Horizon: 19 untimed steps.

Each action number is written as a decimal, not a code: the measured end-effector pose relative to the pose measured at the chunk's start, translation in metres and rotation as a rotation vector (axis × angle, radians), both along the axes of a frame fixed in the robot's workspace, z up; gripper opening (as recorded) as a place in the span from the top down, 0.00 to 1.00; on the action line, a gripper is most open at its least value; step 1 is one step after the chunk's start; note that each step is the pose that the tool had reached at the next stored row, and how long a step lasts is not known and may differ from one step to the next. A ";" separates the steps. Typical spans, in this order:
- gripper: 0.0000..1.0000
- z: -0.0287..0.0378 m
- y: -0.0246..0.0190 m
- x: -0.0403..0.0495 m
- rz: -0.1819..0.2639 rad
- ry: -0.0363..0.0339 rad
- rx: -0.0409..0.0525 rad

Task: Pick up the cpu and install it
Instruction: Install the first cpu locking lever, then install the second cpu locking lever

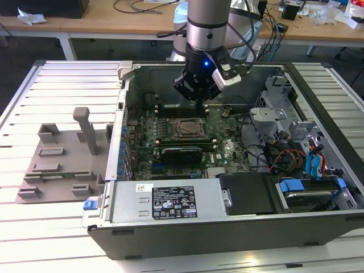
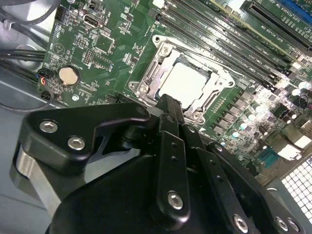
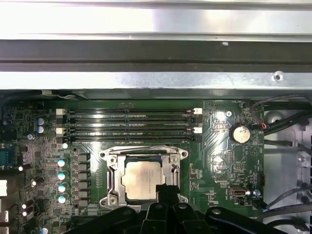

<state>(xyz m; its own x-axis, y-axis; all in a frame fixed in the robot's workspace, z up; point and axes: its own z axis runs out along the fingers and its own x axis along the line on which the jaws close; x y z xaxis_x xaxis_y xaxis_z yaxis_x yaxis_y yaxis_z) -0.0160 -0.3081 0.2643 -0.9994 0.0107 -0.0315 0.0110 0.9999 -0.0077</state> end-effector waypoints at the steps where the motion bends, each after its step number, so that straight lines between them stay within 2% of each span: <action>1: 0.89 0.0001 0.0000 0.0000 0.000 0.0000 0.0001; 13: 0.89 0.0020 0.0000 0.0000 0.000 0.0000 0.0000; 14: 0.89 0.0021 -0.0010 0.0000 0.000 0.0001 -0.0002; 16: 0.89 0.0020 -0.0065 0.0000 0.000 0.0000 0.0000; 19: 0.89 0.0020 -0.0116 0.0000 0.000 0.0000 0.0000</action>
